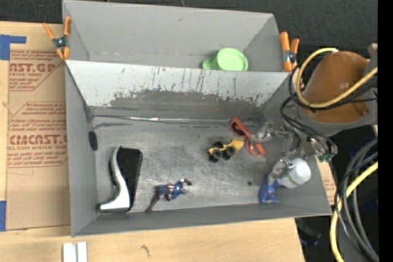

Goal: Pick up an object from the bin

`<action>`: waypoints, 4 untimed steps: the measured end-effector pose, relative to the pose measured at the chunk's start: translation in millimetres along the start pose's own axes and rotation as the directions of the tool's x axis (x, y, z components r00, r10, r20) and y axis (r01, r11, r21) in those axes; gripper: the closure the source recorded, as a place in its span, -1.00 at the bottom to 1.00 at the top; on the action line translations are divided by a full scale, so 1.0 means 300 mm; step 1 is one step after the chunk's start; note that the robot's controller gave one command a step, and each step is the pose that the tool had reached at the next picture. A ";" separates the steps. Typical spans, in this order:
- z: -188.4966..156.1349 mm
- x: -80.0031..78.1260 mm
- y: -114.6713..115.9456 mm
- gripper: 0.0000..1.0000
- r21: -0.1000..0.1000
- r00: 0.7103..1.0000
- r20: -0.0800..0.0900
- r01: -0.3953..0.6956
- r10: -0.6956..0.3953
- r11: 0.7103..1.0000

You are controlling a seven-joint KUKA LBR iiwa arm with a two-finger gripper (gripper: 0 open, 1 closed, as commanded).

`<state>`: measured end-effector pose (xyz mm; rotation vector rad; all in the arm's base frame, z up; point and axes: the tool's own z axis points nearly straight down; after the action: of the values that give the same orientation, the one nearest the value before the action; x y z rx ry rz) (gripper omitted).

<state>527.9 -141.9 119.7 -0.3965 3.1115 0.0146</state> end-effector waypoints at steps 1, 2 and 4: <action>0.002 0.006 -0.008 1.00 0.004 1.000 -0.004 0.001 -0.001 1.000; 0.000 0.001 -0.001 -1.00 0.000 1.000 -0.001 -0.001 0.001 1.000; 0.093 -0.112 0.101 1.00 0.049 0.996 0.064 0.063 -0.066 0.997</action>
Offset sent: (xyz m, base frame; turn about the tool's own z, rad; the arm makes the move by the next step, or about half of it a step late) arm 0.0000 0.0000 0.0000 0.0000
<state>552.9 -103.8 92.3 -0.4849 3.0261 -0.0440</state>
